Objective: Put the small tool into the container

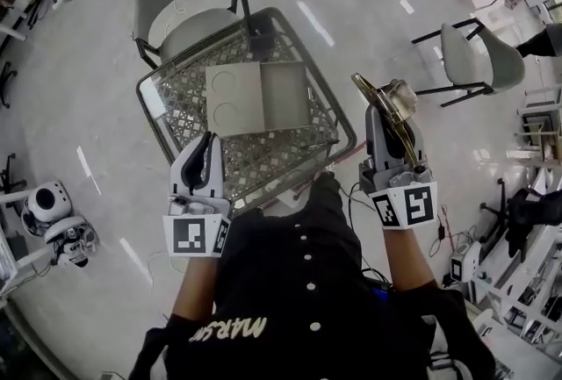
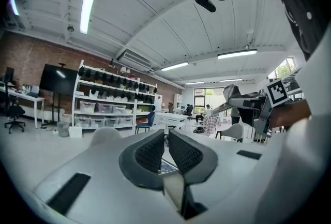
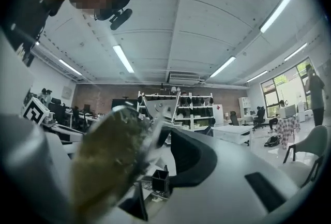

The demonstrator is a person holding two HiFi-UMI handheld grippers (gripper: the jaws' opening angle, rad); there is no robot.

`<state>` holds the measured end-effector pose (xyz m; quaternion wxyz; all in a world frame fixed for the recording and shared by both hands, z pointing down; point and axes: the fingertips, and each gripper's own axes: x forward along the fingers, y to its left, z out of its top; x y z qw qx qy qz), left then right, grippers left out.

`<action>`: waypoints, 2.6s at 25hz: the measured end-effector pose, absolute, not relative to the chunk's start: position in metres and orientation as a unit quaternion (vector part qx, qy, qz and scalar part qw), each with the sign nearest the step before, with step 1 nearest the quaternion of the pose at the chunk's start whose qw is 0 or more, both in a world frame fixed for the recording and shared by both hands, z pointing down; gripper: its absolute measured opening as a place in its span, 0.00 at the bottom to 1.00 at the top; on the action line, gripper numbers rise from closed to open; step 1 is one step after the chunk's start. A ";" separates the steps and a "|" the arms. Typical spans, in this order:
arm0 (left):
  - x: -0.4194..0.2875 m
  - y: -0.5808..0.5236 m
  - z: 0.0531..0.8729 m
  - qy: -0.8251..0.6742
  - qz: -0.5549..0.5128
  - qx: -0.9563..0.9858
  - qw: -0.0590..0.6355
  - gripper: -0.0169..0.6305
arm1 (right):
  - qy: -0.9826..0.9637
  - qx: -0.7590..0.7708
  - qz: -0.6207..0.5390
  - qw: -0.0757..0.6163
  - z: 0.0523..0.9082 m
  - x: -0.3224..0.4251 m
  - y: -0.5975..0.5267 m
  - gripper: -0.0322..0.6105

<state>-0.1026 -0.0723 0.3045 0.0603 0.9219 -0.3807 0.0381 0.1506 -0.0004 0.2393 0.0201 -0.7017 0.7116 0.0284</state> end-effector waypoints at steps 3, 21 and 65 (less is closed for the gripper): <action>-0.085 -0.076 0.310 -0.405 0.045 0.911 0.064 0.10 | 0.739 -0.673 0.024 0.013 0.249 0.167 -0.024 0.21; -0.035 -0.095 0.309 -0.535 0.064 0.839 0.080 0.10 | 0.857 -0.514 0.018 -0.044 0.313 0.184 -0.119 0.21; 0.000 -0.088 0.446 -0.515 0.145 0.813 0.227 0.10 | 0.748 -0.095 0.453 -0.475 0.711 0.091 -0.157 0.22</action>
